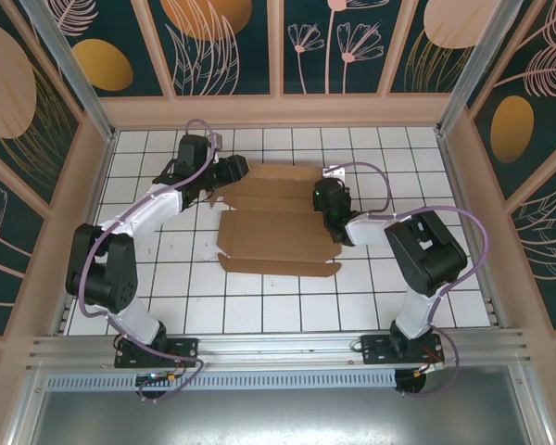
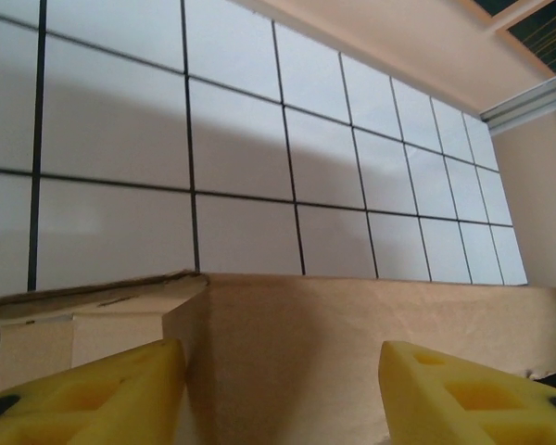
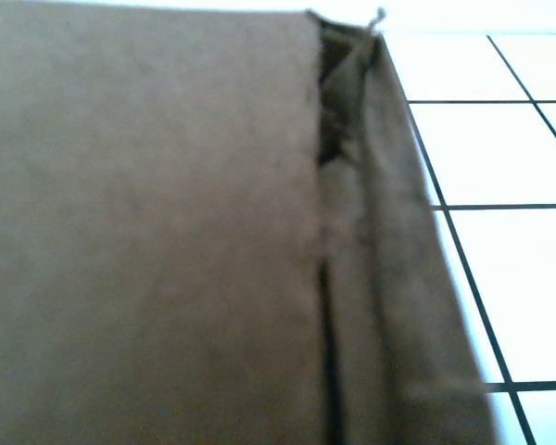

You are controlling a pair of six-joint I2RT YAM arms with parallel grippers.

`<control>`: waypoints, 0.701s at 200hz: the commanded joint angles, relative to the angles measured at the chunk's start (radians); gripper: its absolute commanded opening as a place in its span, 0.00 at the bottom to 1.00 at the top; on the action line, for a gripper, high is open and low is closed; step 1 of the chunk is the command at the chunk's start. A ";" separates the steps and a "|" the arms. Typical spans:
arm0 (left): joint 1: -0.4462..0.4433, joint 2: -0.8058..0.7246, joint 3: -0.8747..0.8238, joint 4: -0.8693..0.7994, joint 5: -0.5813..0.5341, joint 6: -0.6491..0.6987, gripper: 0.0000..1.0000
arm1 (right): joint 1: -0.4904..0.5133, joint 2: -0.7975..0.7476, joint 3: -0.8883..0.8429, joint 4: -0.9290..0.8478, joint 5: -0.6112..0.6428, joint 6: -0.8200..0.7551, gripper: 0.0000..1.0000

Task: Fold the paper box

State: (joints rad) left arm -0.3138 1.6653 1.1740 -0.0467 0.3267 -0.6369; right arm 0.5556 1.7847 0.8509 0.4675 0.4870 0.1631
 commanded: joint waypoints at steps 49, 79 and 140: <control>0.040 -0.005 -0.063 0.118 0.092 -0.079 0.42 | -0.003 0.026 0.028 -0.098 -0.069 0.018 0.00; 0.068 -0.011 -0.069 0.062 0.012 -0.078 0.44 | -0.017 0.030 0.045 -0.131 -0.066 0.023 0.00; 0.053 -0.105 -0.287 0.115 -0.072 -0.152 0.35 | -0.040 0.050 0.071 -0.157 -0.082 0.027 0.00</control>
State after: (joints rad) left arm -0.2508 1.5970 1.0012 0.0845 0.3355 -0.7425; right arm 0.5354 1.7901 0.9016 0.3923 0.4156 0.1589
